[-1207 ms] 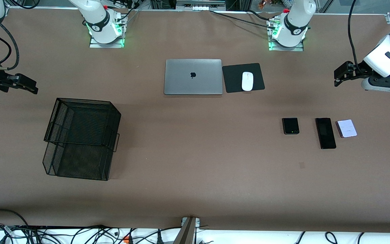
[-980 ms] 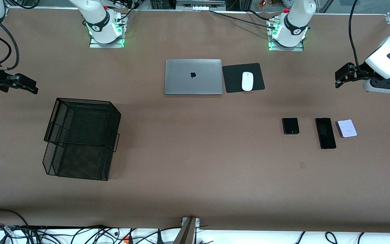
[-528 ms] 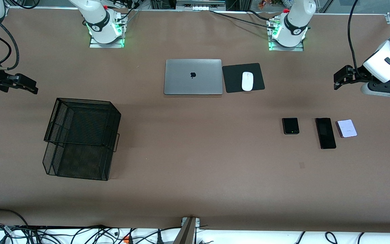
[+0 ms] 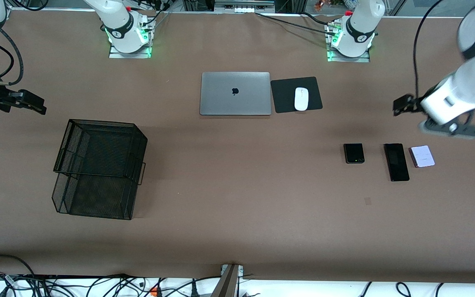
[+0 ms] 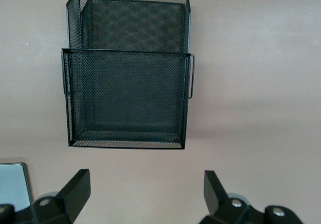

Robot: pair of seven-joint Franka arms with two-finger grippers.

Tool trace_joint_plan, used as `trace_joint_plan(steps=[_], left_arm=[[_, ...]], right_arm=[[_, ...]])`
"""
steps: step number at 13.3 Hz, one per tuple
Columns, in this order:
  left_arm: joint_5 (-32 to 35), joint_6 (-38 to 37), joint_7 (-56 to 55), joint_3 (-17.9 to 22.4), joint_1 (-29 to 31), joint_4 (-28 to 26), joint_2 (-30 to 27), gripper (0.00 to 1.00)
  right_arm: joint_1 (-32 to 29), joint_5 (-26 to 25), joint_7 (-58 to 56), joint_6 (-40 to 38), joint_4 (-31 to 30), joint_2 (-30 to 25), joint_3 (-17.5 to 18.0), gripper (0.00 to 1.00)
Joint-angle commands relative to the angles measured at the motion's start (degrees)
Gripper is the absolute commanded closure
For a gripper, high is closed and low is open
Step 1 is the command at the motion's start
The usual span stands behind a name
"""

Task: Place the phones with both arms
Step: 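Reach the left gripper toward the small black flip phone, then lower the left gripper and grasp the black flip phone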

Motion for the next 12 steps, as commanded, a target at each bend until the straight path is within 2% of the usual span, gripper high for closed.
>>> trace_joint_plan(steps=[1, 5, 8, 10, 12], left_arm=[[-2.88, 3.61, -1.73, 0.25, 0.15, -0.09, 7.14, 0.00], [-4.48, 30.38, -1.73, 0.25, 0.15, -18.88, 6.89, 0.00], [-4.48, 48.33, -1.82, 0.25, -0.29, -28.39, 9.25, 0.00], [-4.48, 54.95, -2.78, 0.17, -0.29, -31.74, 11.02, 0.00], [-4.48, 55.41, -7.07, -0.01, -0.64, -33.07, 11.55, 0.00]], right_arm=[[-0.30, 0.38, -0.71, 0.29, -0.23, -0.30, 0.18, 0.00], [-0.30, 0.38, -0.71, 0.21, -0.23, -0.30, 0.18, 0.00], [-0.30, 0.38, -0.71, 0.29, -0.23, -0.30, 0.18, 0.00], [-0.30, 0.38, -0.71, 0.20, -0.23, -0.30, 0.18, 0.00], [-0.30, 0.38, -0.71, 0.20, -0.23, -0.30, 0.18, 0.00]])
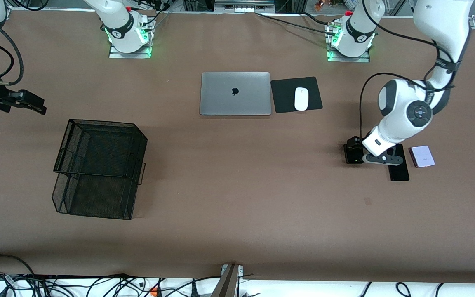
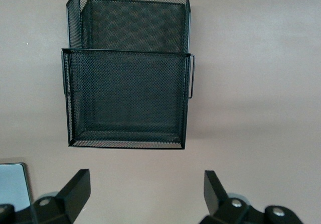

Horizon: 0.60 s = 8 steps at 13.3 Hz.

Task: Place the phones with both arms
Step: 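Lower the left gripper and grasp the black flip phone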

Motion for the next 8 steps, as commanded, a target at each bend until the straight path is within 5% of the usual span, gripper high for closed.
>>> trace_joint_plan(steps=[1, 8], left_arm=[[-1.37, 1.96, -3.45, -0.65, -0.65, -1.82, 0.02, 0.00], [-1.28, 9.95, -2.75, -0.84, -0.47, -1.83, 5.29, 0.00]], right_arm=[[-0.30, 0.38, -0.71, 0.19, -0.23, -0.30, 0.18, 0.00], [-0.30, 0.38, -0.71, 0.19, -0.23, -0.30, 0.18, 0.00]])
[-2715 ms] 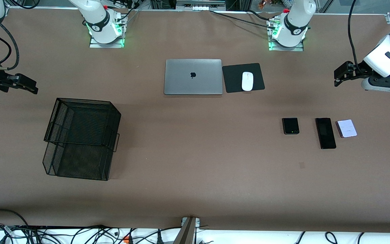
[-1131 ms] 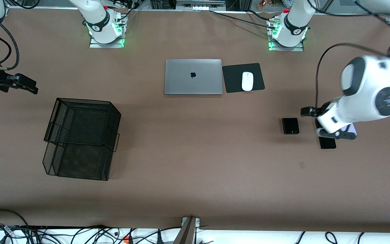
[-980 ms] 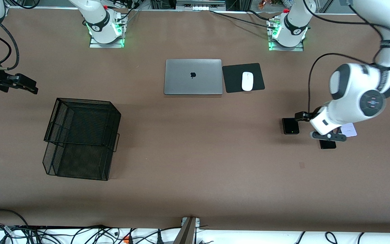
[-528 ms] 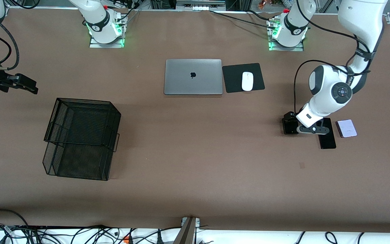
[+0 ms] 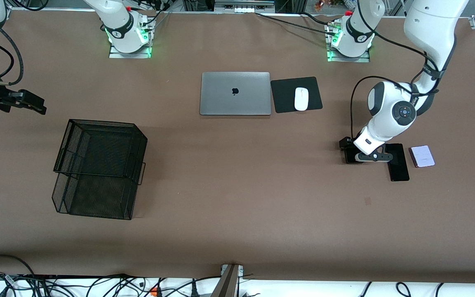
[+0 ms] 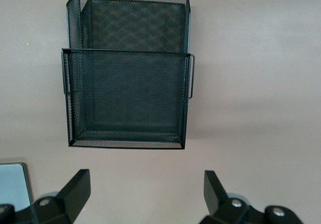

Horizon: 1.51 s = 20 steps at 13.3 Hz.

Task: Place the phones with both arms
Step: 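Lower the left gripper and grasp the black flip phone, then carry the flip phone to mid-table and release it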

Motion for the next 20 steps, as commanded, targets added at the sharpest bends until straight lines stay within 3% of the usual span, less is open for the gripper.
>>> trace_joint_plan(steps=[1, 2, 3, 4, 7, 10, 12, 14, 19, 20], left_arm=[[-1.20, 2.69, 0.70, -0.04, -0.11, -0.01, 1.52, 0.00], [-1.20, 2.87, 0.70, -0.04, -0.20, 0.08, 1.61, 0.20], [-1.20, 2.87, 0.70, -0.04, -0.20, 0.17, 1.70, 0.51], [-1.20, 2.79, 0.96, -0.04, -0.20, 0.25, 1.52, 0.67], [-0.49, -0.09, 1.66, 0.05, 0.07, 3.32, -0.84, 0.69], [-0.58, -19.65, 1.23, -1.52, -0.98, 16.91, -0.94, 0.68], [-1.28, -26.11, 0.18, -3.89, -3.61, 23.43, 0.72, 0.64], [-1.55, -26.22, -4.37, -4.60, -9.83, 27.57, 3.96, 0.62], [-1.11, -24.03, -19.22, -4.52, -25.75, 44.10, 20.57, 0.60], [-1.02, -21.15, -20.99, -4.52, -27.51, 44.29, 22.16, 0.50]], right_arm=[[-0.30, 0.38, -0.71, 0.19, -0.32, -0.30, 0.18, 0.00], [-0.30, 0.38, -0.71, 0.19, -0.23, -0.30, 0.18, 0.00], [-0.30, 0.38, -0.71, 0.28, -0.23, -0.30, 0.18, 0.00], [-0.30, 0.38, -0.71, 0.28, -0.23, -0.30, 0.18, 0.00], [-0.30, 0.38, -0.71, 0.11, -0.23, -0.30, 0.18, 0.00], [-0.30, 0.38, -0.71, 0.11, -0.23, -0.47, 0.18, 0.00], [-0.30, 0.38, -0.80, 0.11, -0.23, -0.47, 0.18, 0.00], [-0.30, 0.38, -0.71, 0.19, -0.23, -0.47, 0.18, 0.00], [-0.30, 0.38, -0.71, 0.28, -0.14, -0.38, 0.18, 0.00], [-0.30, 0.38, -0.71, 0.28, -0.23, -0.38, 0.18, 0.00]])
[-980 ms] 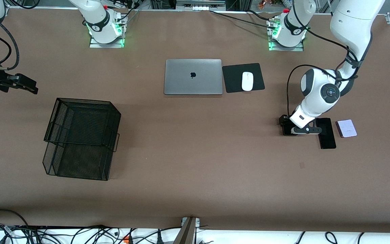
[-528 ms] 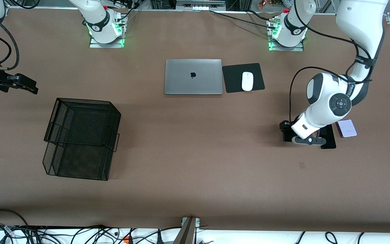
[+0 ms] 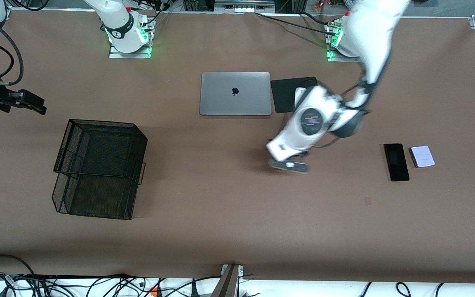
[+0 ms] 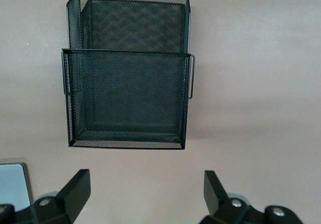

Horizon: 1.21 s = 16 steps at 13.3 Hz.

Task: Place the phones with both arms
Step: 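Carry the flip phone to mid-table and release it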

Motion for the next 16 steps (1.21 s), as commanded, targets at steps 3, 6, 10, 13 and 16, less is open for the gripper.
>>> trace_joint_plan(steps=[3, 6, 10, 13, 16], left_arm=[[-1.41, 6.93, -5.09, 1.00, -3.30, 5.28, 5.96, 0.00], [-0.71, -2.61, -4.22, 1.61, 0.21, 5.63, 0.54, 0.00], [-0.61, -19.84, 8.14, 1.61, 11.97, 6.07, -10.11, 0.00], [-0.53, -27.50, 15.63, 1.78, 19.28, 6.42, -16.17, 0.00], [0.95, -37.51, 18.72, 2.05, 22.72, 7.38, -22.76, 0.00]], right_arm=[[-0.30, 0.38, -0.71, 0.25, -0.24, -0.38, 0.26, 0.00], [-0.21, 0.38, -0.71, 0.25, -0.24, -0.30, 0.44, 0.00], [1.45, 1.51, -0.45, -0.10, -0.33, -0.38, 2.88, 0.00], [10.38, 2.67, 16.45, 0.42, 0.46, 1.97, 5.36, 0.00], [24.18, 2.67, 34.82, 5.41, 3.27, 8.12, 5.36, 0.00]])
